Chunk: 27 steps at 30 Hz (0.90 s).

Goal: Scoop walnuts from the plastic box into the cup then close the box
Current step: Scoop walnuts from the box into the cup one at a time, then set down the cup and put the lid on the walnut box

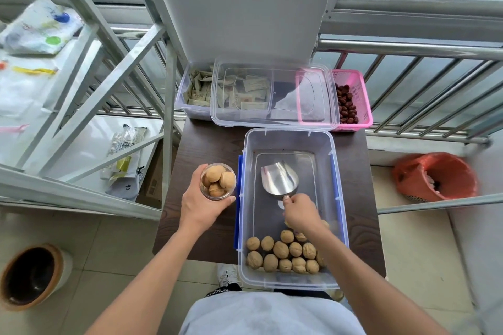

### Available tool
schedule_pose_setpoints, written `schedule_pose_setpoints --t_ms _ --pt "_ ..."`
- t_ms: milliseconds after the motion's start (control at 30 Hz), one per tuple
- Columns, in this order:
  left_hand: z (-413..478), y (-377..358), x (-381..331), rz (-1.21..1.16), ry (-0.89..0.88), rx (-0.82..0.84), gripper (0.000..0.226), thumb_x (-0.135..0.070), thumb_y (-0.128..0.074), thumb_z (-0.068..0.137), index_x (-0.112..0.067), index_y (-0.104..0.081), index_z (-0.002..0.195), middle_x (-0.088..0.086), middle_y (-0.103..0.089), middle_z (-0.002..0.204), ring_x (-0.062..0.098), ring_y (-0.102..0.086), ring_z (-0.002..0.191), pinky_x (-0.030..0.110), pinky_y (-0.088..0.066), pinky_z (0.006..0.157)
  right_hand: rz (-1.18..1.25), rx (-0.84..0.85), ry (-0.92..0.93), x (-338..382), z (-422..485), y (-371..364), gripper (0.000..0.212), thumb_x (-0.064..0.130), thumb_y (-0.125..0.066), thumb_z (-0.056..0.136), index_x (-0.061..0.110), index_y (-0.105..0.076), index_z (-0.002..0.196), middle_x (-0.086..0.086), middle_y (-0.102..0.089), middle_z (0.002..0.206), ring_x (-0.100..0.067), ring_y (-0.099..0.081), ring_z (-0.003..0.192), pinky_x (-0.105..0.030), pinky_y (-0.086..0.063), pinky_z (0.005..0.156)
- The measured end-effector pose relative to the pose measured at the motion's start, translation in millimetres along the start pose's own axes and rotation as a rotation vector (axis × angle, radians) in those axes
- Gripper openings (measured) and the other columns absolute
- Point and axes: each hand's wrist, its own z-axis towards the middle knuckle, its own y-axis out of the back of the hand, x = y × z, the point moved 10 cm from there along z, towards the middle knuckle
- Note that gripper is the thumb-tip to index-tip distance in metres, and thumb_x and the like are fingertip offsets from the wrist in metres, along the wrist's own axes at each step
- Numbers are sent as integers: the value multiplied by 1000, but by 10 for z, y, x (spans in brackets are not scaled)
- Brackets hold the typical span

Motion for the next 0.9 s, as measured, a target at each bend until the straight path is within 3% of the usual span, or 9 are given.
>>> schedule_pose_setpoints --t_ms 100,200,333,467,533,600,700,833,900 --pt "-6 -12 31 -20 4 12 102 -35 -98 58 -40 -40 142 -9 -60 128 13 -57 118 27 -43 101 -51 64 12 55 -25 -158 31 31 -49 97 4 -63 94 -11 -69 95 -31 -64 91 -36 -50 74" --pt "-10 -25 59 -27 -4 23 104 -33 -98 59 -40 -38 144 -8 -58 130 12 -57 119 26 -42 102 -123 132 32 106 -50 -284 10 15 -54 90 7 -52 85 -9 -57 85 -23 -54 73 -33 -41 59" --pt "-3 -37 99 -30 2 20 111 -34 -98 58 -42 -34 147 -5 -57 135 13 -57 122 31 -44 107 -155 124 69 164 -51 -275 9 10 -54 86 9 -47 79 -5 -52 75 -14 -46 60 -29 -32 47" --pt "-47 -5 43 0 -16 -9 120 -37 -98 57 -37 -26 153 -1 -48 144 15 -49 130 31 -38 109 -135 93 108 144 -38 -183 23 14 -54 86 14 -39 69 -3 -49 67 -21 -45 64 -32 -34 52" --pt "-106 31 -28 17 -45 -28 124 -41 -97 58 -36 -20 155 1 -38 152 16 -41 137 32 -34 112 -144 36 150 143 -51 -68 7 18 -53 86 13 -53 81 -7 -63 80 -26 -56 79 -35 -43 64" --pt "-174 57 -113 72 -97 -57 126 -46 -95 59 -34 -14 156 4 -23 161 18 -28 147 43 -30 118 -179 -83 228 171 -89 132 11 17 -52 86 12 -59 92 -7 -66 90 -28 -58 88 -36 -45 70" --pt "-301 17 -209 207 -152 -77 130 -56 -91 58 -32 -9 156 4 -4 166 22 -9 154 57 -17 120 -288 -249 333 199 -140 387 13 14 -51 86 7 -61 92 -9 -62 94 -32 -57 91 -37 -43 71" --pt "-494 -204 -310 402 -225 -29 134 -81 -73 55 -30 -3 157 10 8 167 33 9 154 59 -9 118 -342 -263 310 60 -68 463 27 15 -52 88 5 -64 109 -13 -65 105 -35 -58 100 -37 -44 76" --pt "-533 -308 -317 496 -242 -10 135 -80 -74 54 -30 -4 158 13 11 167 35 14 153 62 -10 118 -365 -259 283 -4 -56 478 30 17 -53 89 5 -65 115 -14 -66 110 -36 -58 104 -39 -47 81"
